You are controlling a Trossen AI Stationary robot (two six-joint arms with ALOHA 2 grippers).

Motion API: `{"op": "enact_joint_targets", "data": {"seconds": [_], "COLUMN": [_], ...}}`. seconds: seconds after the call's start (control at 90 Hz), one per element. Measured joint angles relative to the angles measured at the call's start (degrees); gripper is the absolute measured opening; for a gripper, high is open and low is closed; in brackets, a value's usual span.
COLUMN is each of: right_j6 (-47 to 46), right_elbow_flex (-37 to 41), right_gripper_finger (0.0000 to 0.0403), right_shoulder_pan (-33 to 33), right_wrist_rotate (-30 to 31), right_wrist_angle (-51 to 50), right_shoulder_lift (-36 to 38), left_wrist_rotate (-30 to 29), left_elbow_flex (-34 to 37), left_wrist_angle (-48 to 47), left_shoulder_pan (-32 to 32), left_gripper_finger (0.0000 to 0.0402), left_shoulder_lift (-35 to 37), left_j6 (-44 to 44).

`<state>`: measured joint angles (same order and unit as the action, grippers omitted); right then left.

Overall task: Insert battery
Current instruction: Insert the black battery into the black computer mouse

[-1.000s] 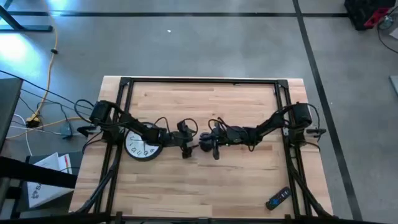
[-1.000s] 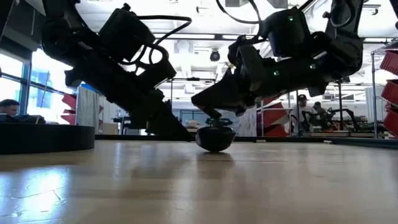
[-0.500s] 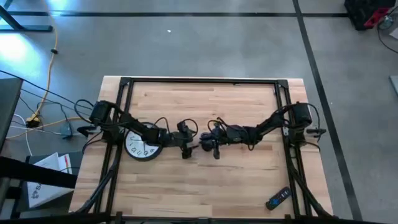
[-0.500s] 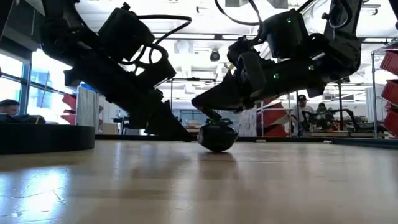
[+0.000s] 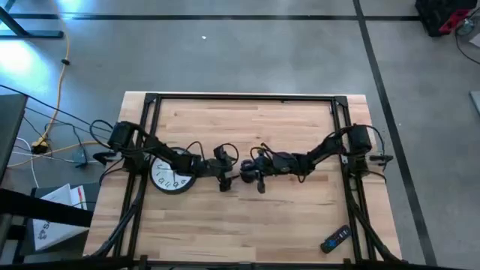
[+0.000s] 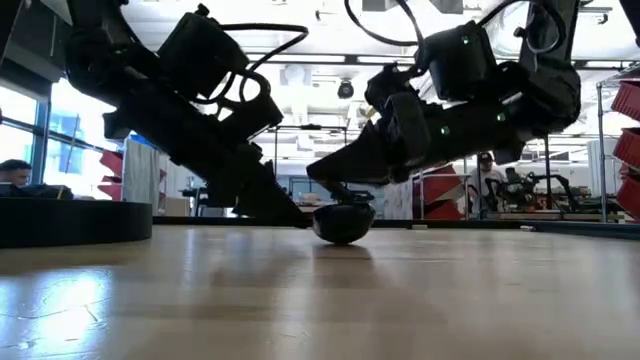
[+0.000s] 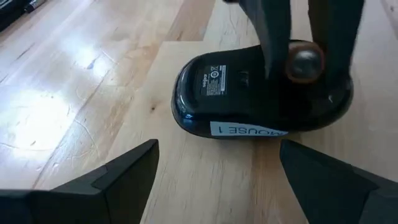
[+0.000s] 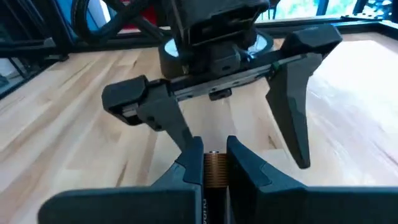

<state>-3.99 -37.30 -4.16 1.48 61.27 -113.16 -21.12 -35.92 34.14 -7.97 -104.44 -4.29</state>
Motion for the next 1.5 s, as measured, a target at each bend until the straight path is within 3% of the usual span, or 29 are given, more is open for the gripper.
{"op": "enact_joint_targets", "data": {"seconds": [0.8, 1.178, 1.5], "right_j6": [1.59, 1.24, 1.03], "right_elbow_flex": [0.02, 0.02, 0.02], "right_gripper_finger": [0.0013, 0.0091, 0.0103], "right_shoulder_pan": [0.00, 0.04, -0.33], "right_wrist_rotate": [1.33, 1.63, 1.74], "right_wrist_angle": [-4.52, -4.71, -3.13], "right_shoulder_lift": [-0.07, -0.07, 0.94], "left_wrist_rotate": [-0.04, -0.04, -0.07], "left_elbow_flex": [0.02, 0.02, 0.02], "left_wrist_angle": [0.01, 0.01, -0.01], "left_shoulder_pan": [0.01, 0.02, 0.02], "left_gripper_finger": [0.0317, 0.0317, 0.0317], "left_shoulder_lift": [0.00, 0.00, 0.00], "left_j6": [0.42, 0.42, 0.42]}}
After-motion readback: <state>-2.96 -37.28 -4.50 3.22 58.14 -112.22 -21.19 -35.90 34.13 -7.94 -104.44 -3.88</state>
